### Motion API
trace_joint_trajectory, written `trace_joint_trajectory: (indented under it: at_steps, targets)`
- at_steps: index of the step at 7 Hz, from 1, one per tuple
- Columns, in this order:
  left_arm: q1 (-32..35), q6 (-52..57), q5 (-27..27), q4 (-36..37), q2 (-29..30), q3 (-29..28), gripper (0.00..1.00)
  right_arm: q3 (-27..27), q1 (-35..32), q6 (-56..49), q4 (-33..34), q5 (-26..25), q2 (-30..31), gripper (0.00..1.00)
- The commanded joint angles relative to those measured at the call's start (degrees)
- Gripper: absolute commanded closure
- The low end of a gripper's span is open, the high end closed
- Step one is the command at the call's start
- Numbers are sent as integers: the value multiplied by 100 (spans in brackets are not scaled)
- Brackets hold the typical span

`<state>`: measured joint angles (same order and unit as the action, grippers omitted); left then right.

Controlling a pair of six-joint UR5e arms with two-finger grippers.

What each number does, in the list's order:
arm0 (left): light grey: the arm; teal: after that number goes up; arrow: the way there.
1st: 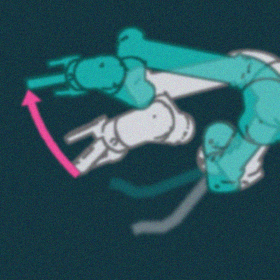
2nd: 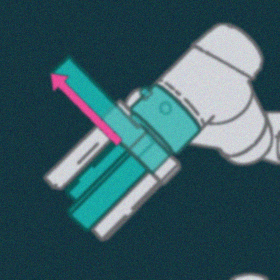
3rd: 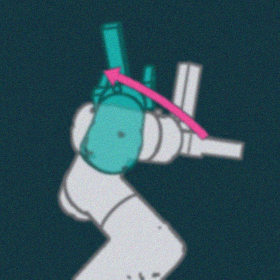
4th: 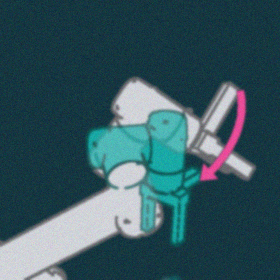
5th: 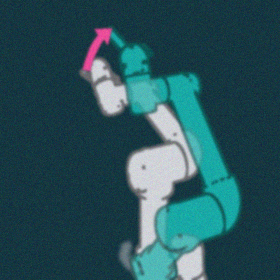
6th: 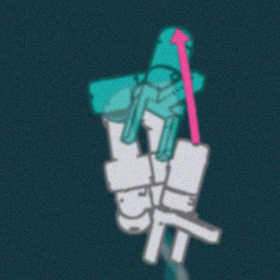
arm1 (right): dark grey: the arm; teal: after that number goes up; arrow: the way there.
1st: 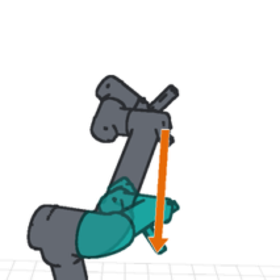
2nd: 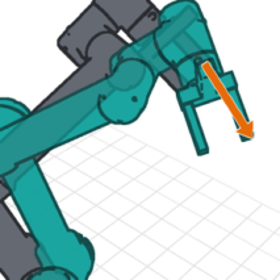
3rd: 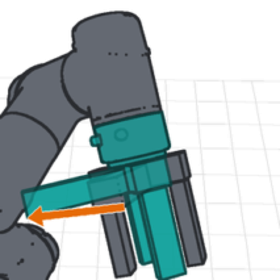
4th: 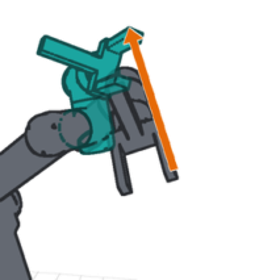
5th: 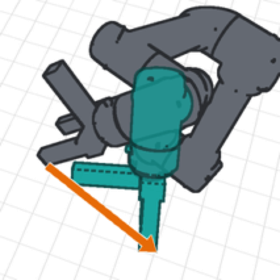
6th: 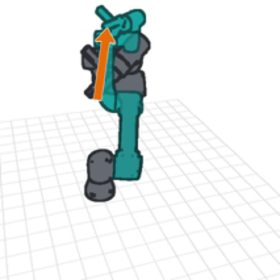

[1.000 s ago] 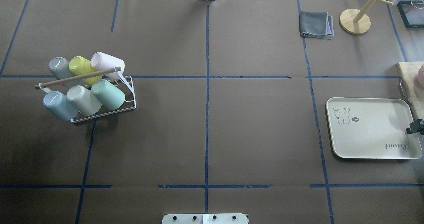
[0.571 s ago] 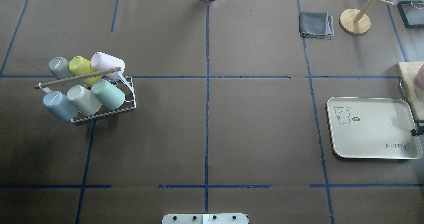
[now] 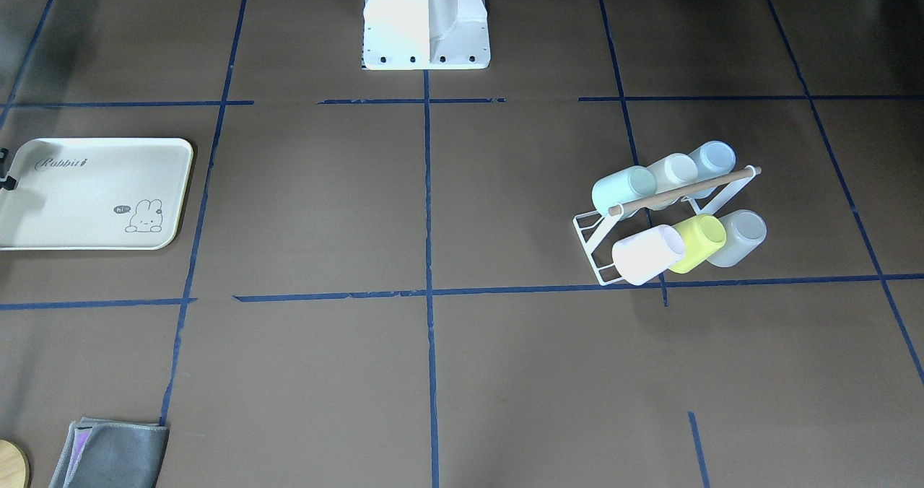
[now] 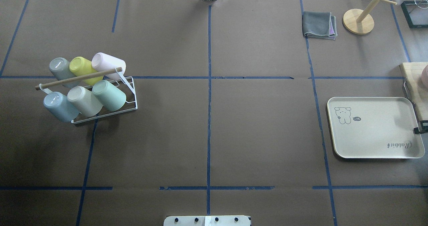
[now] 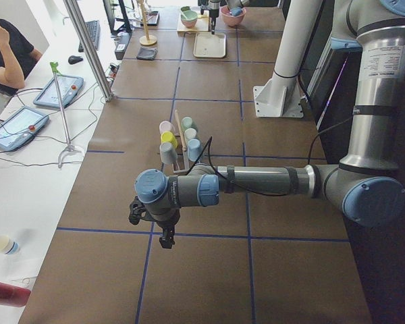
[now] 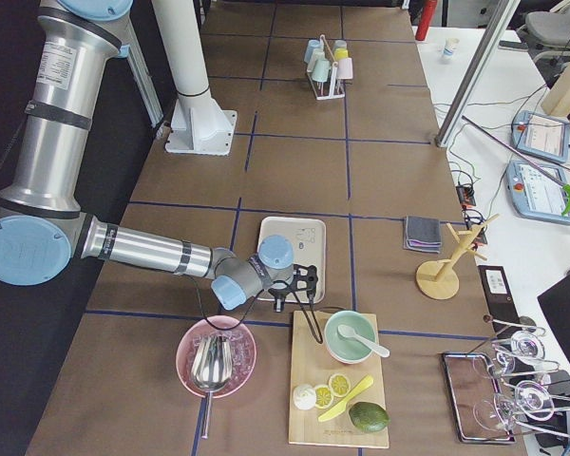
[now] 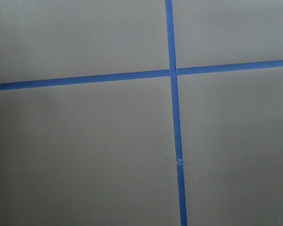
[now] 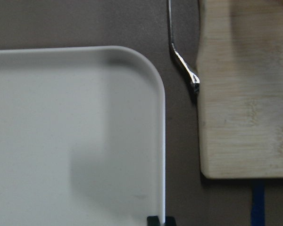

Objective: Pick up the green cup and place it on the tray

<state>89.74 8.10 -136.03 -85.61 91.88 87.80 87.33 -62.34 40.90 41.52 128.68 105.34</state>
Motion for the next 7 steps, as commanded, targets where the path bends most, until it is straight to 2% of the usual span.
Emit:
trace_joint_trajectory:
  at_steps: [1,4,6,7]
  targets:
    - [-1,-10,-2,0,14,9,0,64,-258,-12,-512,26,92,100]
    - [0,-10,-2,0,14,26,0,284,-1278,-12,-478,1130,-22,100]
    - [-1,-10,-2,0,14,26,0,546,-1569,6,-408,1536,-127,100]
    - [-1,-10,-2,0,14,26,0,687,-1605,128,-234,1538,-232,100]
